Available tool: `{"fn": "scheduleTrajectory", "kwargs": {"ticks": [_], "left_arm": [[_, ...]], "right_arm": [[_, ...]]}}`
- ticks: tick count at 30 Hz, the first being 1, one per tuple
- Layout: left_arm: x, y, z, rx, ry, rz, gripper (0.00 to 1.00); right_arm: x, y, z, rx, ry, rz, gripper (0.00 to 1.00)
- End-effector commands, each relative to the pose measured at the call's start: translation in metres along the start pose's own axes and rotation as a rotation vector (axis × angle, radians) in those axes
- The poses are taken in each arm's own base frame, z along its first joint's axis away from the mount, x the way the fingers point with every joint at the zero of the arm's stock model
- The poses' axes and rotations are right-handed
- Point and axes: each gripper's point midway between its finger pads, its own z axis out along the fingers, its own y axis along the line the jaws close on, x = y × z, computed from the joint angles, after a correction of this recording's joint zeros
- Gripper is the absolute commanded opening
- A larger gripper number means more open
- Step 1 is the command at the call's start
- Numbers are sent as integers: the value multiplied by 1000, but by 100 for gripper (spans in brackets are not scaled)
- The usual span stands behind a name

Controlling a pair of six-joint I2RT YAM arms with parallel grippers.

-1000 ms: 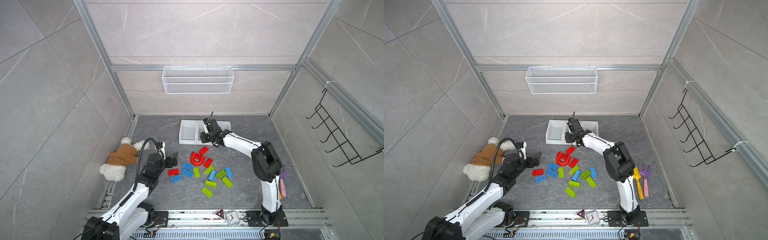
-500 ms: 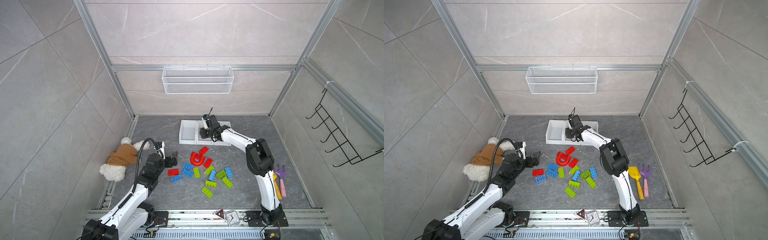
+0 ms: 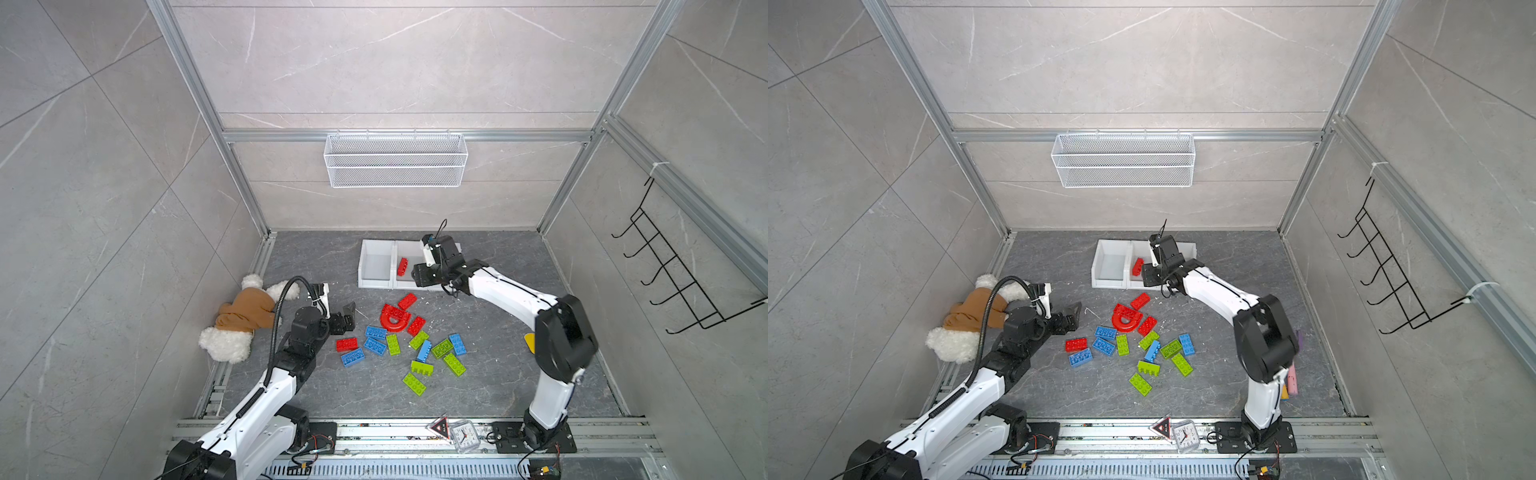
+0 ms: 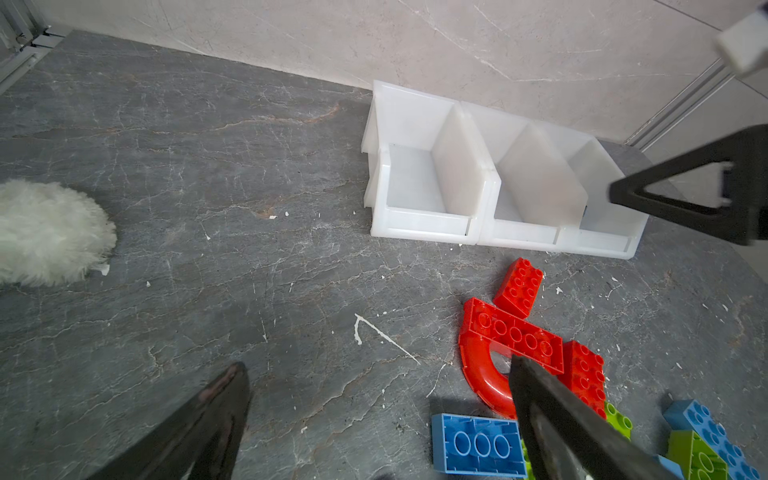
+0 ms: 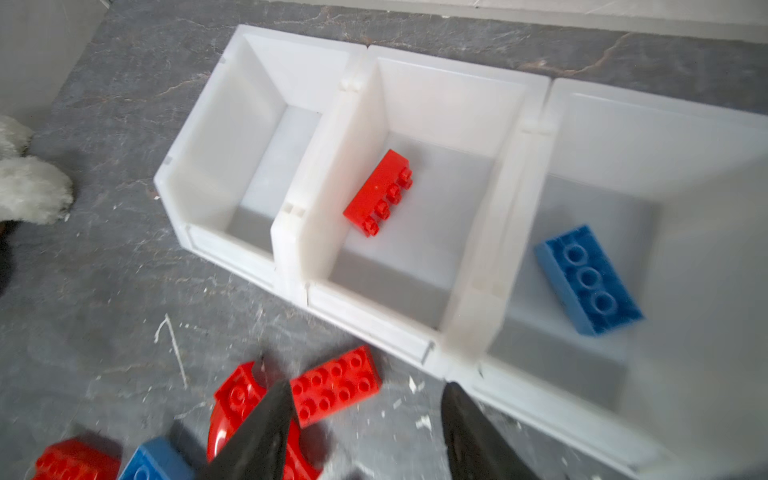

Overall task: Sort the legos into containers by color
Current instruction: 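Return the right gripper to the pile and grasp a light-blue brick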

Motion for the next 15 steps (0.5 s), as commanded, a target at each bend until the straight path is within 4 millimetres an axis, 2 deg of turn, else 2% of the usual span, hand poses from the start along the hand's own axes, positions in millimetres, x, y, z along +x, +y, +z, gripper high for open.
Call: {"fn": "scheduleTrajectory", "kwargs": {"ticks": [1,9,12,15], "left_arm": [[-17,-4,-4,14,-58,-14,100],[-17,-2,-5,1,-56,-2,100],[-17,-2,-5,2,-56,-2,100],[-16,-2,-4,2,-53,-1,100]], "right_arm": [[43,-16,-34,53,76,2,60],[156,-51,-79,163,305,69,55],[185,-57,-87,189,388,88,52],[200,-59,-90,195,429,111,49]]}}
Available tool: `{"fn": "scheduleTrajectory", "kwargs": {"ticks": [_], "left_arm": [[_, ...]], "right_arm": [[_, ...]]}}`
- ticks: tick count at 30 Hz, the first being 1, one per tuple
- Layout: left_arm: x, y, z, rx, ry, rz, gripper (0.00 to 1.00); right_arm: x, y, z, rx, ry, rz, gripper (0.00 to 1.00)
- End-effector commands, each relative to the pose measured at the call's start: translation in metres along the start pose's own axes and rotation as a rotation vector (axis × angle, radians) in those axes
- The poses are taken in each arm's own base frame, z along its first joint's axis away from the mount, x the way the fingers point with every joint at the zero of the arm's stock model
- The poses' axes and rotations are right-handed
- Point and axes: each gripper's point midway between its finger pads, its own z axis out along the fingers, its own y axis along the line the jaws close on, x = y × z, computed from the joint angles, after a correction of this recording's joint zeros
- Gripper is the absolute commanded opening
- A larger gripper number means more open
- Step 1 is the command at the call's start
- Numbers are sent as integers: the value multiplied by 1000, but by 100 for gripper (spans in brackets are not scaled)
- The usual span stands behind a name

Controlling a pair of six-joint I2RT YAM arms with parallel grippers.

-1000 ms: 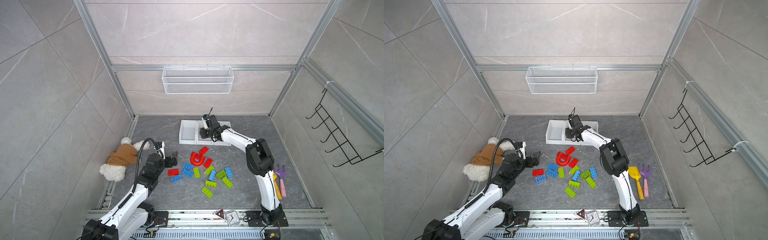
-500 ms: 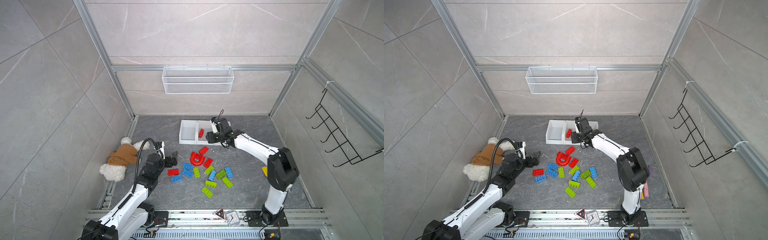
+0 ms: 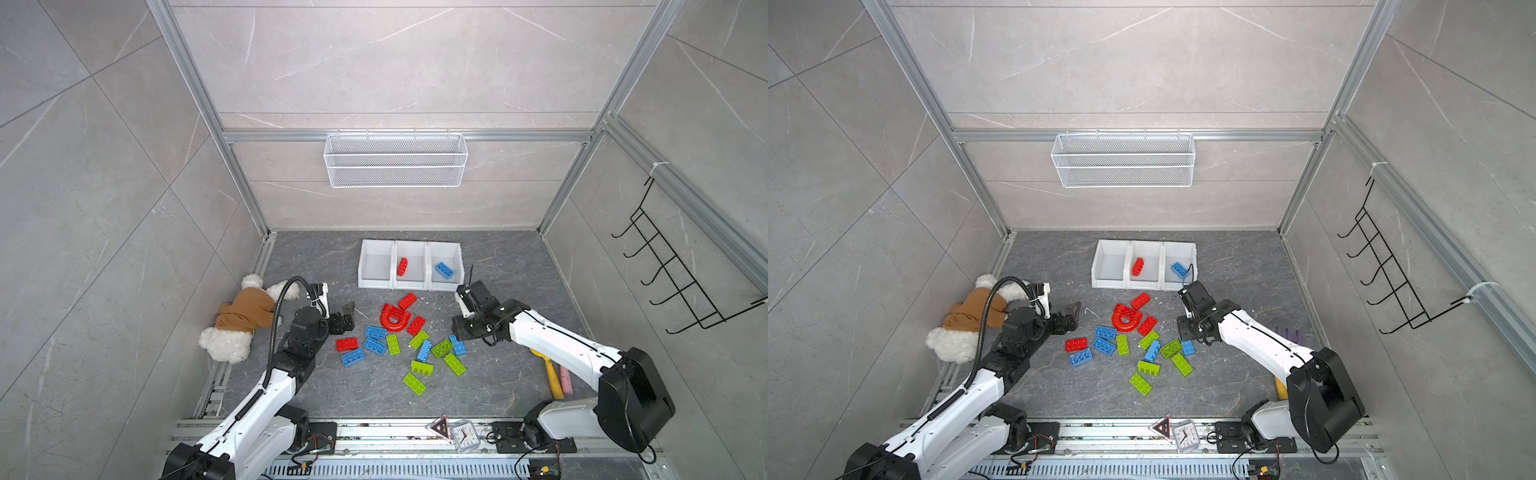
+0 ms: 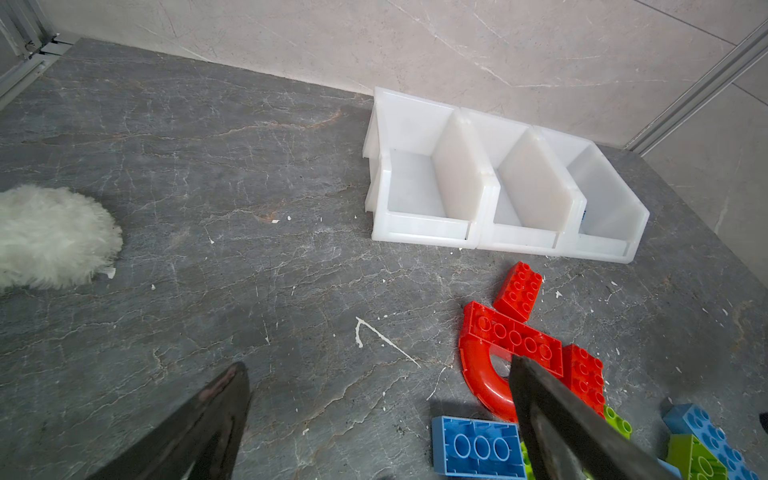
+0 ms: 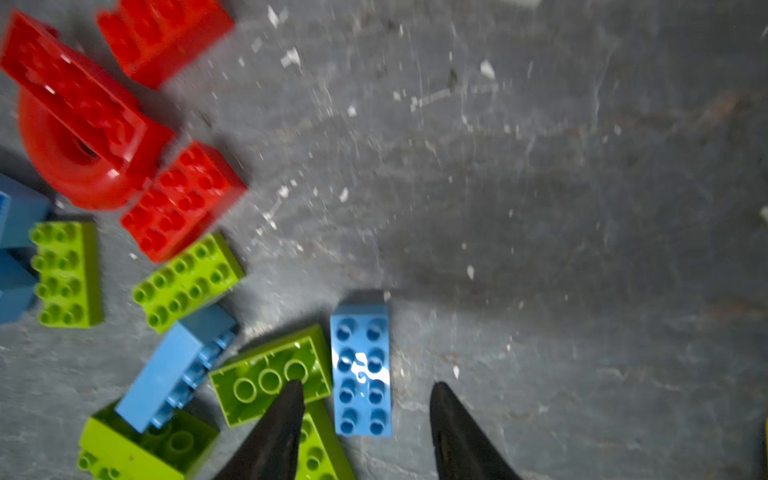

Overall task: Sort the legos into containers by color
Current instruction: 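Return the right gripper to the pile and grasp a light-blue brick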

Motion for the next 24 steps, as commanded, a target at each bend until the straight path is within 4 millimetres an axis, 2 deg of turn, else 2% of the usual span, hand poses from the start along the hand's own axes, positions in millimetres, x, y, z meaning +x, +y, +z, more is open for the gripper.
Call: {"fn": "scheduleTrajectory", "kwargs": {"ticks": [1,4,15,24], "left_arm": [[-14,-2,-2,5,-43,-1,100],[-14,-3,-2,8,-42,-1,100],[-11,-3,2,5,-29,0,100],[-13,-2,1,4,-36,-1,100]], "right_arm": [[23,-7,-3,24,62,44,47],[30,-6,4,11,86,46,41],[34,3,32,-26,122,58,37],[19,-4,45,15,103,84,36]]}}
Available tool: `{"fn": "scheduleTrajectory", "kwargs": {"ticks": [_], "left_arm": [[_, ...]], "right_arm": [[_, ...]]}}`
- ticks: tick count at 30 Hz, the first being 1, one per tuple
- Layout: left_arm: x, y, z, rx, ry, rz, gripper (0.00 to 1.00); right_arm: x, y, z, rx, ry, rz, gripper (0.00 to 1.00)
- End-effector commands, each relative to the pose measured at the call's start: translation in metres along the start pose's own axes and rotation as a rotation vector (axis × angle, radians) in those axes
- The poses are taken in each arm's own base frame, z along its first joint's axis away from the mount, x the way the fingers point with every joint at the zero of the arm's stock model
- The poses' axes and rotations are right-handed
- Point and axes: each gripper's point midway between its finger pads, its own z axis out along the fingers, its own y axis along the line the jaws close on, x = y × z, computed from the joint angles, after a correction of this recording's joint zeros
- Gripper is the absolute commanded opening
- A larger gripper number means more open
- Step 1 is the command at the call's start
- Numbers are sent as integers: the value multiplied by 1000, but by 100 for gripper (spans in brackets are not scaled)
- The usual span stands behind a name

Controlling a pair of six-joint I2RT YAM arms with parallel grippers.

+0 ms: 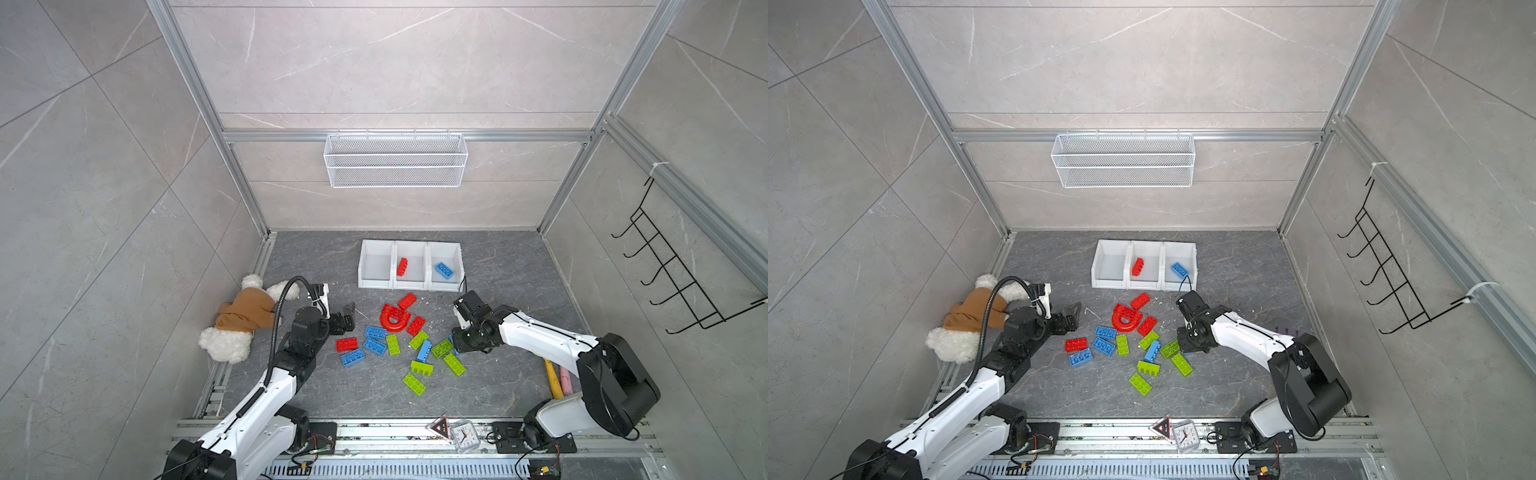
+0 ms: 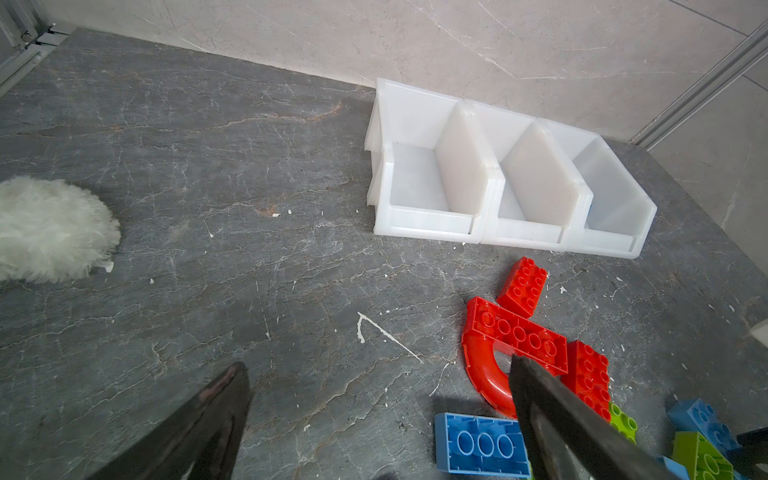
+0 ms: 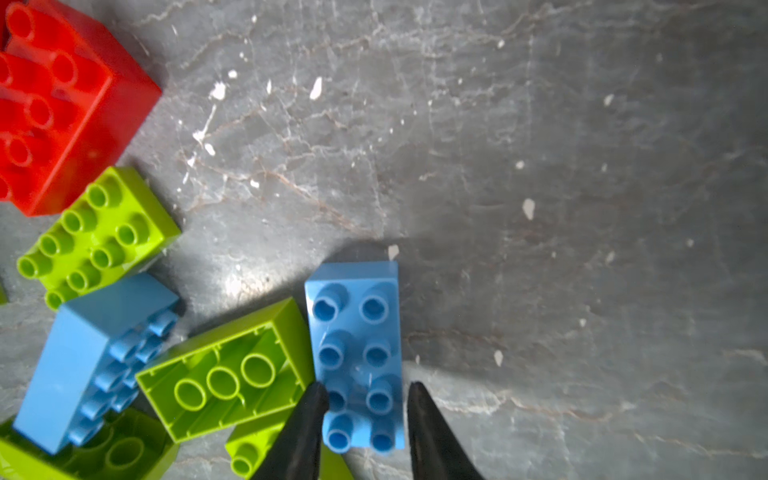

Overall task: Sort the legos into containers by color
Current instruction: 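Return the right gripper to the pile and grasp a light-blue brick, then carry the light-blue brick to the blue compartment and release it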

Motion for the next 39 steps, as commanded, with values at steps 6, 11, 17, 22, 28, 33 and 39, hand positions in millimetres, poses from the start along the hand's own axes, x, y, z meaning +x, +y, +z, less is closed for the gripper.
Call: {"fn": "scheduleTrajectory", "kwargs": {"ticks": [6,11,17,22,28,33,39], "left_arm": [[-16,-2,-3,0,-52,2,100],[-16,-3,-3,7,-50,-2,100],[-19,-5,-6,15,-59,-2,100],[-19,-4,-7,13,-67,-4,100],[-17,-5,-4,18,-53,-7,100],[-17,-5,-3,19,-49,-8,100],[-19,-6,-5,20,-59,-7,99]], "right_arm": [[-31,-26,-4,64,-60,79,35],[-46,-31,-30,51,-126,85,42],[-37,-24,-21,17,-81,77,54],[-33,-34,-9,85,-32,76,55],[-34,-32,6,83,19,62,52],[-36,-31,12,83,30,57,45],[-34,-30,15,79,43,56,36]]}}
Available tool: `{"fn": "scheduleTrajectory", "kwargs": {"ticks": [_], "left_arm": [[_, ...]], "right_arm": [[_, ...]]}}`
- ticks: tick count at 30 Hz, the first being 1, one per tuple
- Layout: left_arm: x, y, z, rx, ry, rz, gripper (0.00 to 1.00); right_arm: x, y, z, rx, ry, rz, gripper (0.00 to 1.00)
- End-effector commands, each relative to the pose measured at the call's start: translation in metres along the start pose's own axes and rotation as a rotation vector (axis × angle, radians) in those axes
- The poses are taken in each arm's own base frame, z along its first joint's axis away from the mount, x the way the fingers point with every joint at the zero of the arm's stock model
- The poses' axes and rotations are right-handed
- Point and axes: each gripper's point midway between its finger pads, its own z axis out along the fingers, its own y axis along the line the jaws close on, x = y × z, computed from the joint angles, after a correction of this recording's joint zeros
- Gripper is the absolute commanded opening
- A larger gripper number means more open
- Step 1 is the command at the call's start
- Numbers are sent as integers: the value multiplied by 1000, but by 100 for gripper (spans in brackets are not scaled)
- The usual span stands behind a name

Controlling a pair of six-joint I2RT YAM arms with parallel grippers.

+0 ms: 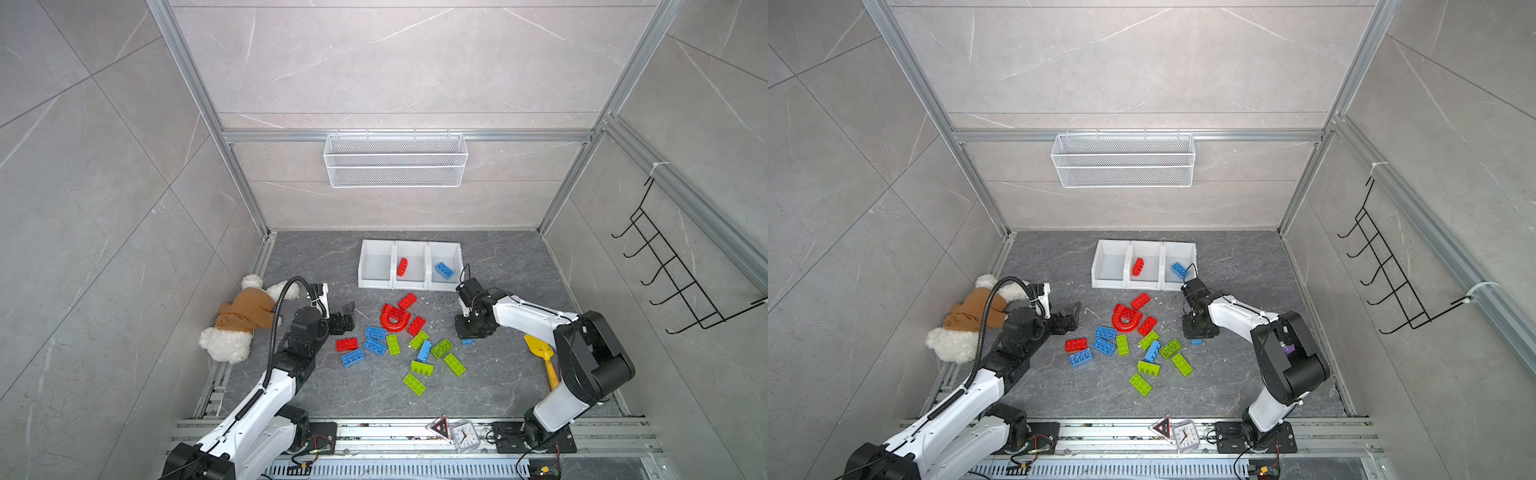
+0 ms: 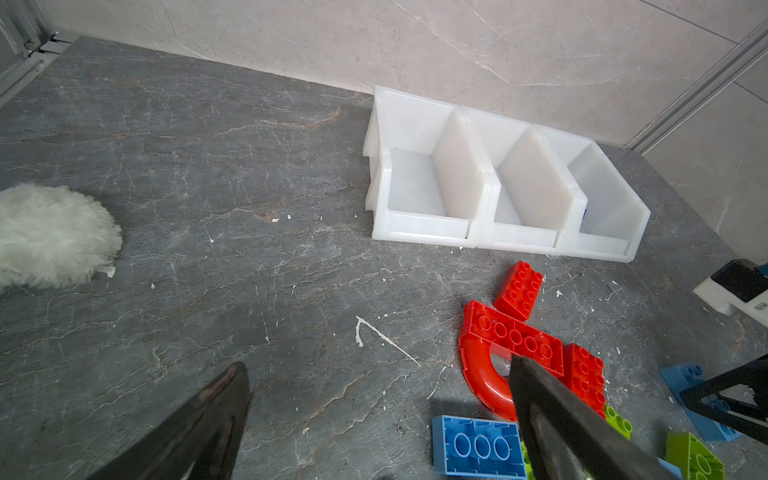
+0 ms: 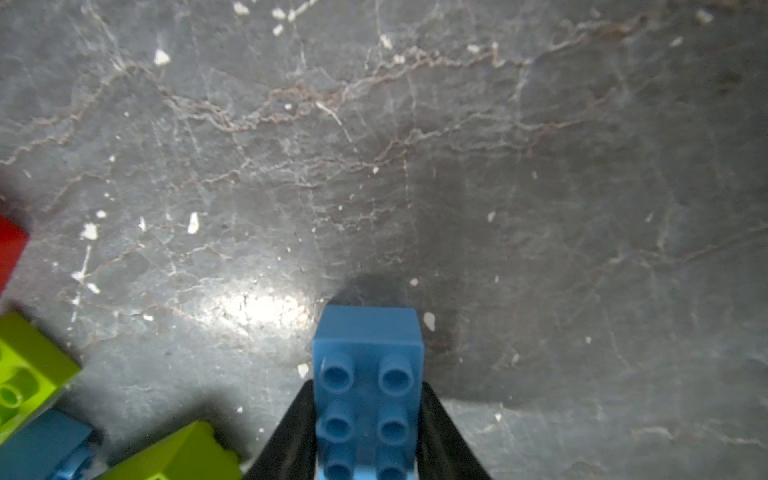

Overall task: Sort the legos into containers by color
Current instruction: 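Carry the light-blue brick to the blue compartment and release it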

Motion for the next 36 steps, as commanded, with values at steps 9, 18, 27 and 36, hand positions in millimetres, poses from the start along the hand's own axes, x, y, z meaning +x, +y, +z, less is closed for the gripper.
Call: {"fn": "scheduleTrajectory", "kwargs": {"ticks": [9,18,27,36], "left_arm": [[-18,-5,-6,15,-54,-7,100],[-11,-6,-1,35,-58,-29,100],[-7,-6,3,44,-57,-22,100],[-2,-7,7,53,-49,-18,100]], "right_arm": [[-23,20,-35,-101,-120,-20,28],[-94,42,-84,-190,-286,-52,27],[-182,46,-80,-184,-390,-38,29],[-219,38,-45,-210,-393,-6,29]]}}
